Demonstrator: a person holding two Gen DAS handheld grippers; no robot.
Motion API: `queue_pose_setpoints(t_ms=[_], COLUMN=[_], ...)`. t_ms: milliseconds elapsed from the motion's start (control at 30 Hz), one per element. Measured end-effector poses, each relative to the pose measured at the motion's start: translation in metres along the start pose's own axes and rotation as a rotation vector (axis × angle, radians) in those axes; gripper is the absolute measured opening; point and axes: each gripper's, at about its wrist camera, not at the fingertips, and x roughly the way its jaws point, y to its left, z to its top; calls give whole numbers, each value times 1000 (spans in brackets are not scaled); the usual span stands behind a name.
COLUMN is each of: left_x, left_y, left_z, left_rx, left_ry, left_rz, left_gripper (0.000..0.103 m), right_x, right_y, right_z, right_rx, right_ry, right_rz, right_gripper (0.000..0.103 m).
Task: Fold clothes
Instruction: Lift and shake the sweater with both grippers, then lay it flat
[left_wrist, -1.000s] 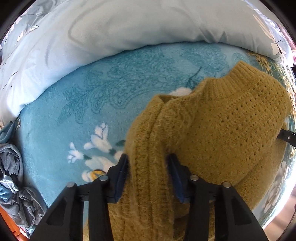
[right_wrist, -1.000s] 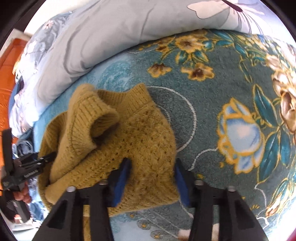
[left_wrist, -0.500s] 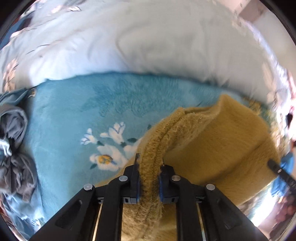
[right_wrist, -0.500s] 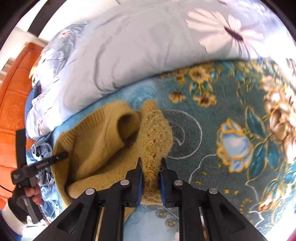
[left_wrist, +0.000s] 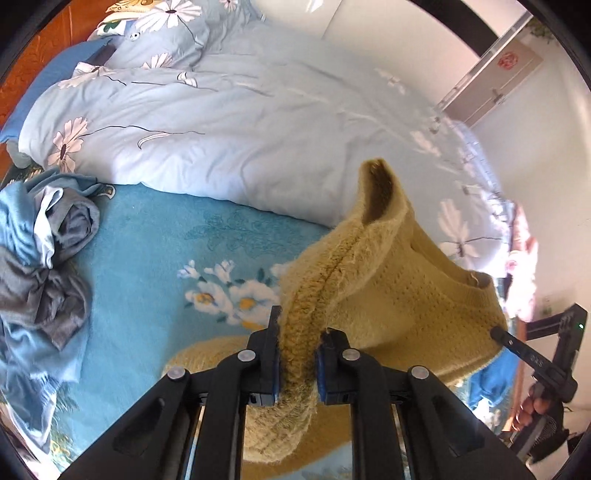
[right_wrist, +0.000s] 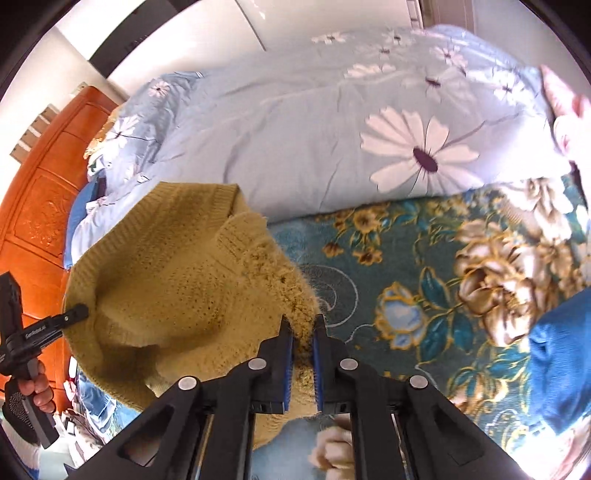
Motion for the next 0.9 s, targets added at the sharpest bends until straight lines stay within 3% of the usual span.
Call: queue_pose_setpoints(t_ms=[100, 333, 633, 800, 900], left_x=[-33, -80, -119, -109, -79], left_y=[-10, -46, -76, -75, -65], left_z=[-17, -58, -95, -97, -90], left_rx=[-3, 93, 48, 55, 16], left_ry=[-10, -21, 74, 65, 82], left_rz=[-43, -149, -375, -300, -255], left_gripper=[15, 15, 15, 15, 15], right_x=[-24, -102, -210, -222, -185], right_y=[3, -2, -19, -16, -12], right_z=[-2, -18, -36, -17, 4], right_rx=[-17, -72, -165, -240, -248], right_ry=[-34, -129, -202, -203, -145], right_rz=[1, -11, -82, -112, -105], right_gripper=[9, 9, 9, 9, 9])
